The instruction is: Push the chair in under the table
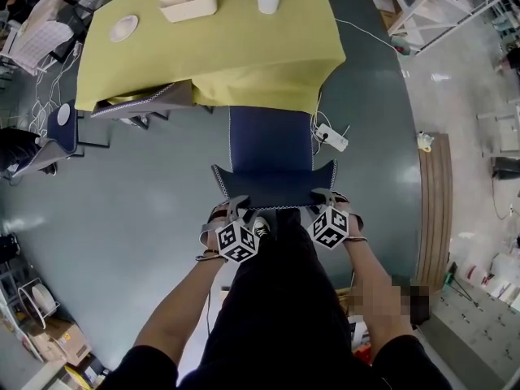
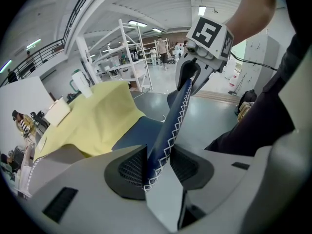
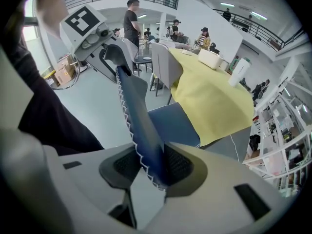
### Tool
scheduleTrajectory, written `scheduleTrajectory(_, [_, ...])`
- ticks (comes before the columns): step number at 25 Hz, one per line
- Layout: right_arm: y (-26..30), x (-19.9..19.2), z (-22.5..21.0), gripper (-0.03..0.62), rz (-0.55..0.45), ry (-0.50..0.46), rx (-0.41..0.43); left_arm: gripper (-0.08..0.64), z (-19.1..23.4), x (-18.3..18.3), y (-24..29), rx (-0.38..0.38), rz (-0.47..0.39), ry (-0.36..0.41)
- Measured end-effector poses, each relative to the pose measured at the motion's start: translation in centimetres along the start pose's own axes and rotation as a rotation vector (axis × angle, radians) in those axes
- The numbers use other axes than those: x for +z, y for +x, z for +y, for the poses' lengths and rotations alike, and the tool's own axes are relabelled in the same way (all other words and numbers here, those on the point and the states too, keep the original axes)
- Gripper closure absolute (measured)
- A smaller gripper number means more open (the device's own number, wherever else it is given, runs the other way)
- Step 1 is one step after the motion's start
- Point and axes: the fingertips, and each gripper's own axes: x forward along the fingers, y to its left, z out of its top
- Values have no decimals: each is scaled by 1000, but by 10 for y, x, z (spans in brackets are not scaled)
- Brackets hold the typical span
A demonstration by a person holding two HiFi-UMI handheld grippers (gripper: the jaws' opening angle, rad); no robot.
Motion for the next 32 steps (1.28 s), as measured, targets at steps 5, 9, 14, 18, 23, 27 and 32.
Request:
scheduleTrajectory(5, [3, 4, -19, 454, -2, -21, 10, 410, 12, 8, 8, 6, 10, -19])
scheduleTrajectory(9, [8, 9, -35, 456, -4, -50, 15, 410, 23, 13, 15, 10, 14, -32])
scheduleTrajectory(14, [12, 14, -55, 457, -4, -66, 26, 410, 39, 22, 22, 10, 13, -70])
scheduleTrajectory(18, [16, 16, -72, 457, -2, -70, 38, 408, 50, 30, 30, 7, 19, -93])
scheduleTrajectory(23, [19, 20, -94, 457, -2, -84, 55, 408, 67, 41, 39, 19, 23, -116])
scheduleTrajectory(27, [23, 22, -112, 457, -8, -91, 58, 408, 79, 50, 48, 25, 27, -126])
scheduleTrajectory(32, [28, 28, -129, 459, -17, -108, 71, 408, 94, 57, 56, 33, 40, -127])
